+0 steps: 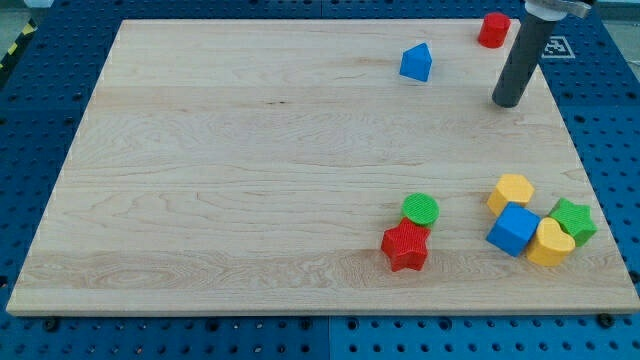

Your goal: Push the blue cube closer to the green circle

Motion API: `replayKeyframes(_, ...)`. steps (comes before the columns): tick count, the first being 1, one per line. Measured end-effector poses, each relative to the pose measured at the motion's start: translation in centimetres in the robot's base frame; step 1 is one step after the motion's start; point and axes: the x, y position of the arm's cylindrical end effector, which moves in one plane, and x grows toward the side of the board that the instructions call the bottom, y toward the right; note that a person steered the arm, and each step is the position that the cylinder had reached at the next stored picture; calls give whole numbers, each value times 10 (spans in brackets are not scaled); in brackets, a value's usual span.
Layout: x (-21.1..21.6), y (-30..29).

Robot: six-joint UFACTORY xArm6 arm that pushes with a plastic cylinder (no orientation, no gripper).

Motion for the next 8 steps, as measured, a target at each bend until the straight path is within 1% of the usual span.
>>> replayKeyframes(1,5,0)
replayKeyframes(2,46,0)
replayKeyframes(3,89,18)
replayKeyframes(4,108,64)
replayKeyframes(5,116,112)
replayKeyframes(7,123,113)
replayKeyframes(8,152,105)
